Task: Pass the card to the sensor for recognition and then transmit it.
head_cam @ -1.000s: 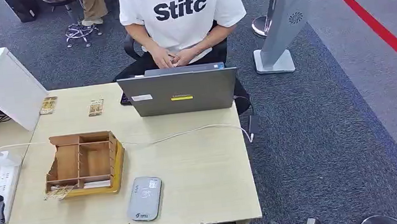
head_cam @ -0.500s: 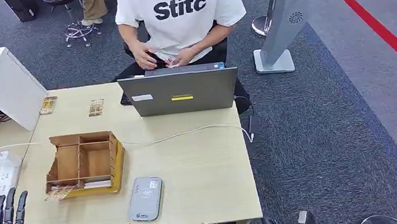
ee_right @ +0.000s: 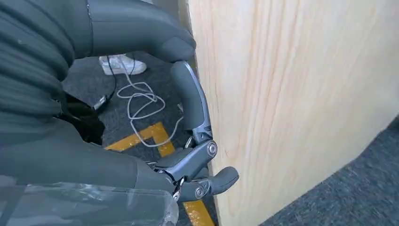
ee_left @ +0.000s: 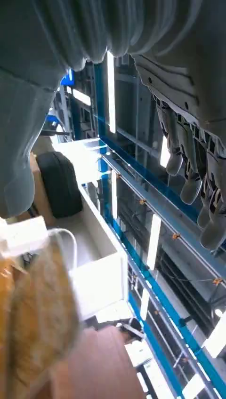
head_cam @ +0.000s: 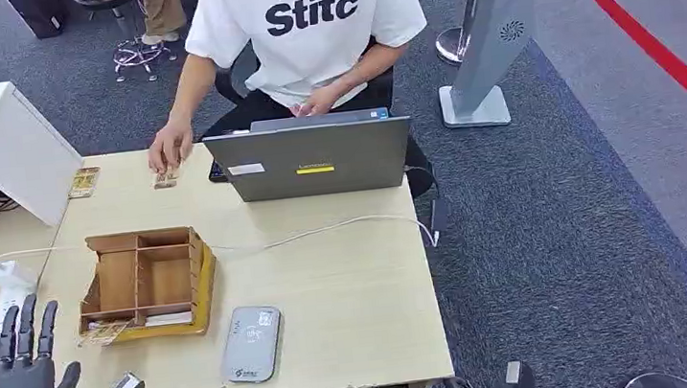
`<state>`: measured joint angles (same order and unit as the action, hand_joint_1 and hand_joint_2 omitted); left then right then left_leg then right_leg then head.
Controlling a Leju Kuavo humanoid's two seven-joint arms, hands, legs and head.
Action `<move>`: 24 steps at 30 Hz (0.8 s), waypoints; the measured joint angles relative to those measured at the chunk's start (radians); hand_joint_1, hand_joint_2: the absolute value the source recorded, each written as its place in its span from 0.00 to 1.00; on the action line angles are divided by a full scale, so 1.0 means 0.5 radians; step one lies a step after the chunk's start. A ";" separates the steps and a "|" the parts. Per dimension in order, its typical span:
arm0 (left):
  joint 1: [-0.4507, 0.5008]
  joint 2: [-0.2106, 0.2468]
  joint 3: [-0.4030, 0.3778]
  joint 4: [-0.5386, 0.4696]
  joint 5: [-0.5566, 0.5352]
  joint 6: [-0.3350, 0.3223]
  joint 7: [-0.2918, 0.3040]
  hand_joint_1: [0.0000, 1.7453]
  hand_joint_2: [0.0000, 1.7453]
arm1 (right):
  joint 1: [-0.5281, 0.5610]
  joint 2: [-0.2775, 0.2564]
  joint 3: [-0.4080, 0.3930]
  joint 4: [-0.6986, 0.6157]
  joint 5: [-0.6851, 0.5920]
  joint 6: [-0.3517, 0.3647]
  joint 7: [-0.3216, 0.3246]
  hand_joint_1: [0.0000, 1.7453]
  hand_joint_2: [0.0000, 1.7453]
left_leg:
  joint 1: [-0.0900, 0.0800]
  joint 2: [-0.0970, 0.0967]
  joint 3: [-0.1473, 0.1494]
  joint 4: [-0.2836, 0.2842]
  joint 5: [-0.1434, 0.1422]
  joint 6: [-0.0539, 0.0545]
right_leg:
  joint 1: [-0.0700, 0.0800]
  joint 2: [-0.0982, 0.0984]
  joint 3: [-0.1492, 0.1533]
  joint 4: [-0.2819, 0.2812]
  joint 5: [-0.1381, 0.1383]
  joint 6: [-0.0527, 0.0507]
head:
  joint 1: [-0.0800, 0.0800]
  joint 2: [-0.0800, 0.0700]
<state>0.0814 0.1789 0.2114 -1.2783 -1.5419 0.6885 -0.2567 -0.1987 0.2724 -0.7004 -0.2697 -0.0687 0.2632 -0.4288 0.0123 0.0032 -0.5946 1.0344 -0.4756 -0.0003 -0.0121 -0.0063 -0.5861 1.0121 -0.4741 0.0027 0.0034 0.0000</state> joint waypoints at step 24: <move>-0.205 -0.015 -0.324 0.182 -0.046 0.001 0.113 0.00 1.00 | -0.004 0.009 0.047 0.001 -0.009 -0.024 0.026 0.00 1.00 | 0.000 0.005 0.000 0.000 0.001 -0.001 | 0.000 0.006 -0.003 0.000 0.002 -0.002 | 0.001 0.000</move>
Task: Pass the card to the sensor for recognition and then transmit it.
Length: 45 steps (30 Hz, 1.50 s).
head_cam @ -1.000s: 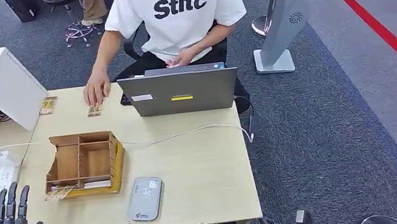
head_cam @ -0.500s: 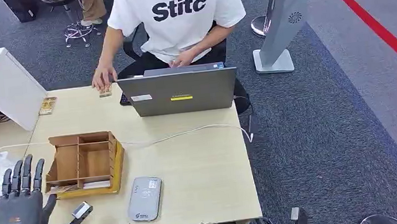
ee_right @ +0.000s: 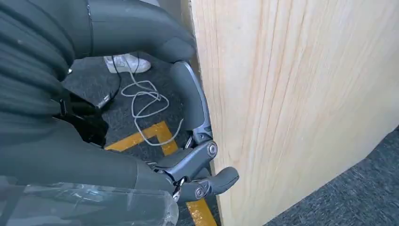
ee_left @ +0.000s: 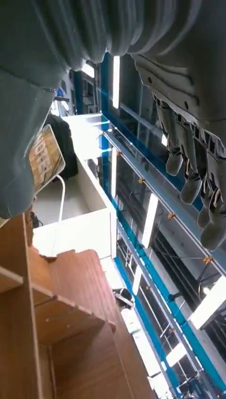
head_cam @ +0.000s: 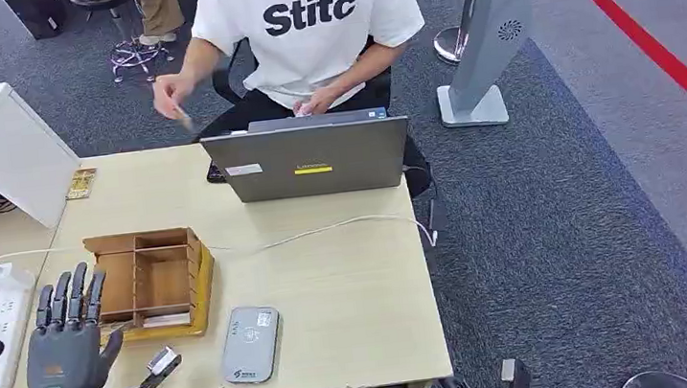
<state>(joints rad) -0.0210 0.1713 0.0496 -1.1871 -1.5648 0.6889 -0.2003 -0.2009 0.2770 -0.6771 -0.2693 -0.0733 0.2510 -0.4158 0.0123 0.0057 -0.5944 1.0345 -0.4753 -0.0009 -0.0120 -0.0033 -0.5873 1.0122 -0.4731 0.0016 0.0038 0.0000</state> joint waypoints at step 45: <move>0.183 0.132 -0.085 0.085 0.174 0.003 0.022 0.00 1.00 | 0.008 -0.001 0.001 0.002 -0.073 0.025 -0.050 0.00 1.00 | 0.000 -0.001 -0.001 0.000 0.000 0.000 | 0.000 0.000 0.000 0.000 -0.001 0.000 | -0.001 0.000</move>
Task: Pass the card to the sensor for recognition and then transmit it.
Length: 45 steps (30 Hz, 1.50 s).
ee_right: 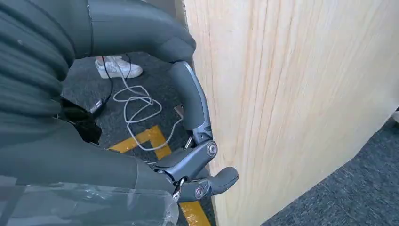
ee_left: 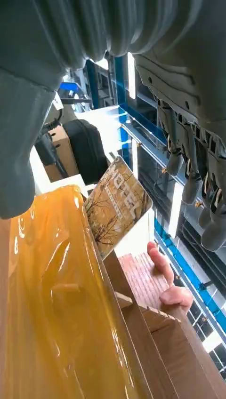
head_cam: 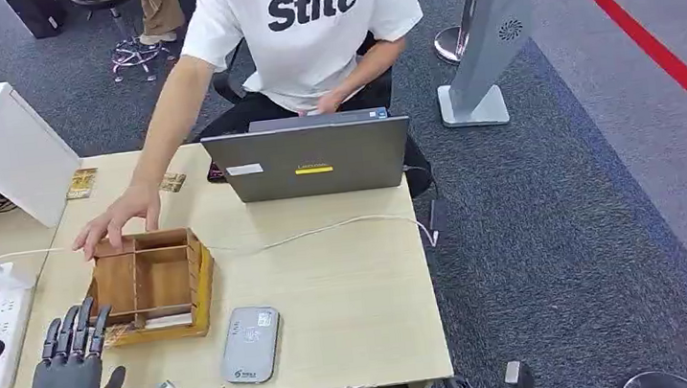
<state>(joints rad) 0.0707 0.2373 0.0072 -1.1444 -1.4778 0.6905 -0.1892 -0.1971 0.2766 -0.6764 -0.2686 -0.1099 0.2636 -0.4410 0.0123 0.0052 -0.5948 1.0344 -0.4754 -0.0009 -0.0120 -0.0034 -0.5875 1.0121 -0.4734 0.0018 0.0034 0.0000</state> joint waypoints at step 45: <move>-0.169 -0.018 0.001 0.101 0.000 0.009 0.011 1.00 1.00 | 0.001 0.000 0.040 0.001 -0.006 -0.019 0.015 0.00 1.00 | 0.000 0.001 0.001 0.000 0.000 0.000 | 0.000 0.000 0.000 0.000 0.000 0.000 | 0.001 0.000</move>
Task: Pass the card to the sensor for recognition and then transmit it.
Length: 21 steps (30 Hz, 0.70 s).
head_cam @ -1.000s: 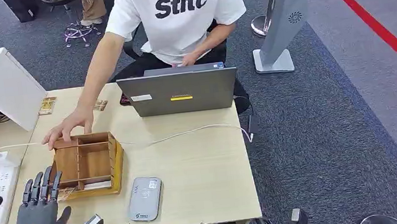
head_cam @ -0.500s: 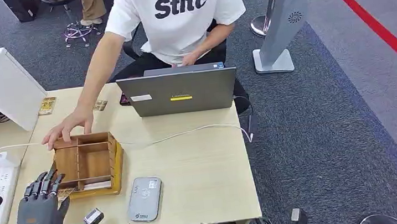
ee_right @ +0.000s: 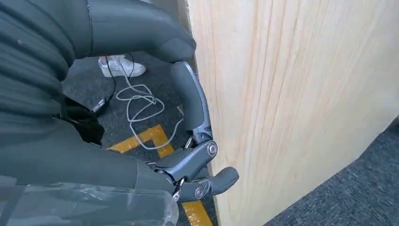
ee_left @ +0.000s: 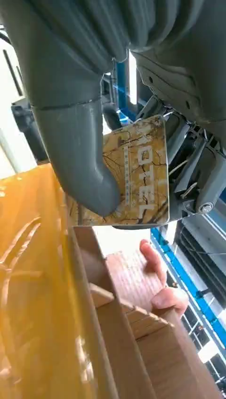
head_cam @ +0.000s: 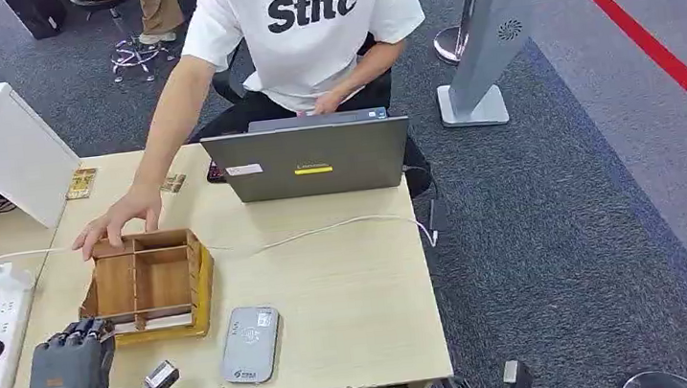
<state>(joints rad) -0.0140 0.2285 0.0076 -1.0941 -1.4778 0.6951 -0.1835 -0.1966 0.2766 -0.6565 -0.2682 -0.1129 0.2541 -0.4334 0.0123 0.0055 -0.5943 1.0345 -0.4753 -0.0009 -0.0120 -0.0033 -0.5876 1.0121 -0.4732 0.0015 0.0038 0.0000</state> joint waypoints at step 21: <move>-0.166 0.054 0.024 -0.632 0.197 -0.031 0.031 1.00 1.00 | -0.002 0.000 0.020 0.000 -0.035 -0.042 0.002 0.00 1.00 | 0.000 -0.003 0.000 0.000 0.001 -0.001 | 0.000 -0.002 0.001 0.001 0.000 0.000 | 0.000 0.000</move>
<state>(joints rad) -0.0971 0.2556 0.0195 -1.4103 -1.3794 0.6798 -0.1678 -0.1977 0.2766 -0.6466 -0.2682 -0.1305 0.2331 -0.4322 0.0124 0.0042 -0.5945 1.0346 -0.4749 -0.0013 -0.0120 -0.0043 -0.5872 1.0126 -0.4730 0.0015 0.0038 0.0000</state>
